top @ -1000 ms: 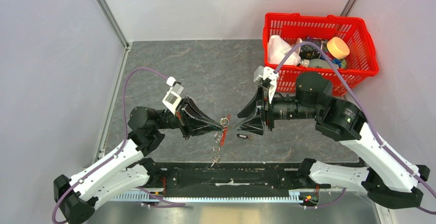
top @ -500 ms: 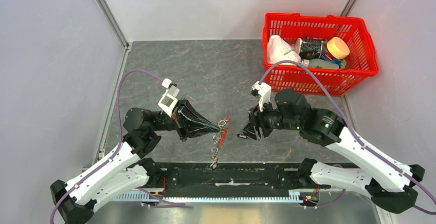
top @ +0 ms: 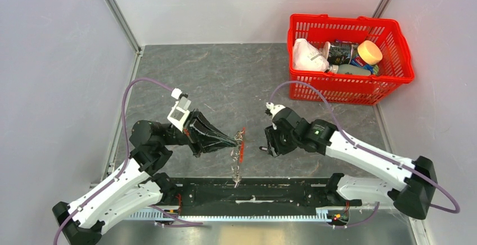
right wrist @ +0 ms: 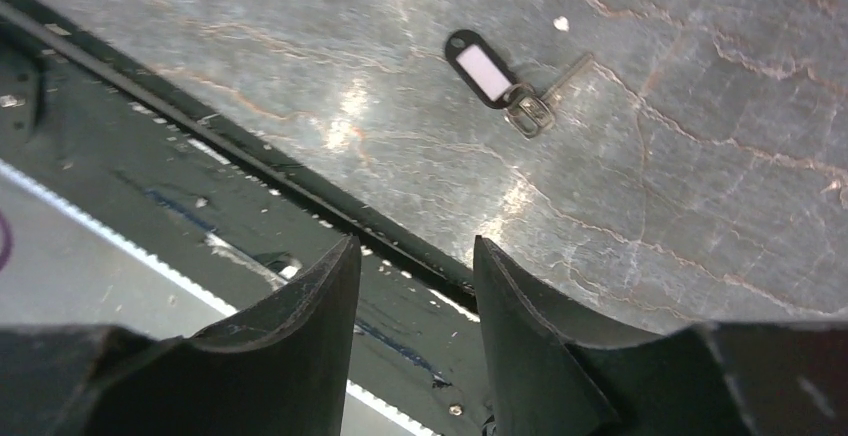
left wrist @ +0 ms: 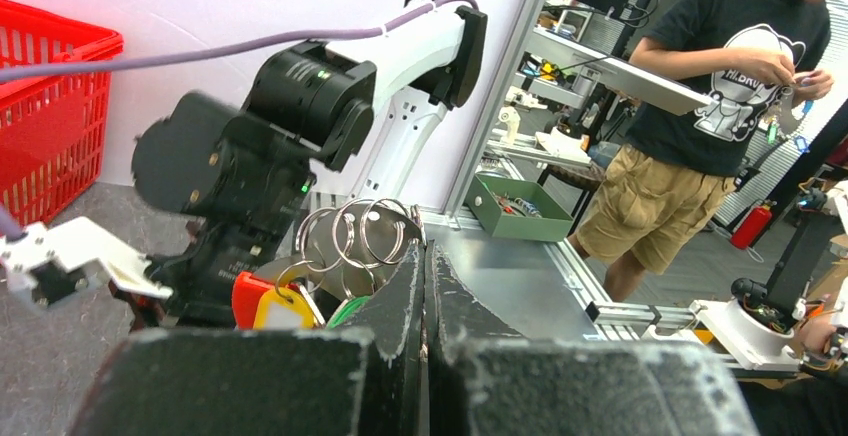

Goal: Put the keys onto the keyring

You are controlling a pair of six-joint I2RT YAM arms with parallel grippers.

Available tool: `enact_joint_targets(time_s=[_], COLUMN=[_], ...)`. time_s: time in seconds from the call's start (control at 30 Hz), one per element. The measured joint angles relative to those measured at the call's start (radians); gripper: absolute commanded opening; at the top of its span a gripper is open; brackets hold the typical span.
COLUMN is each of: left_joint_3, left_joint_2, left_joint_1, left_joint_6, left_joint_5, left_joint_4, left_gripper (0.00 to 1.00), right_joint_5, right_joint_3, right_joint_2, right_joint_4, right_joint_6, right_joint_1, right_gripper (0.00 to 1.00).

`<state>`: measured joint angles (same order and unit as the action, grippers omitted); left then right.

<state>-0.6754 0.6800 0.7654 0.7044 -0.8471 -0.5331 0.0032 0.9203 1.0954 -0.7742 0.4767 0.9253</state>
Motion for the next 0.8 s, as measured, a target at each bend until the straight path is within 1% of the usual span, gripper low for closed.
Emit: enact_joint_targets(time_s=[0.23,0.4,0.63,0.8], left_joint_3=[0.0,0.0,0.0,0.0], left_joint_2=[-0.008,-0.009,-0.01,-0.01], left_joint_1=[0.0,0.0,0.0,0.0], left_joint_6=[-0.013,-0.018,-0.018,-0.018], left_joint_5=[-0.001,-0.002,-0.002,-0.003], left_joint_4=[0.017,0.025,0.026,0.026], left_gripper=[0.02,0.02,0.02,0.02], right_joint_5=[0.062,0.081,0.089,0.092], right_joint_3=[-0.054,-0.063,-0.062,-0.058], right_joint_2=[0.151,0.252,0.322,0.401], right_joint_4=[0.048,0.113,0.19,0.232], right_joint_6=[0.029,0.026,-0.004,-0.023], right_joint_1=[0.0,0.0,0.0,0.0], right_gripper=[0.5,0.54,0.58,0.6])
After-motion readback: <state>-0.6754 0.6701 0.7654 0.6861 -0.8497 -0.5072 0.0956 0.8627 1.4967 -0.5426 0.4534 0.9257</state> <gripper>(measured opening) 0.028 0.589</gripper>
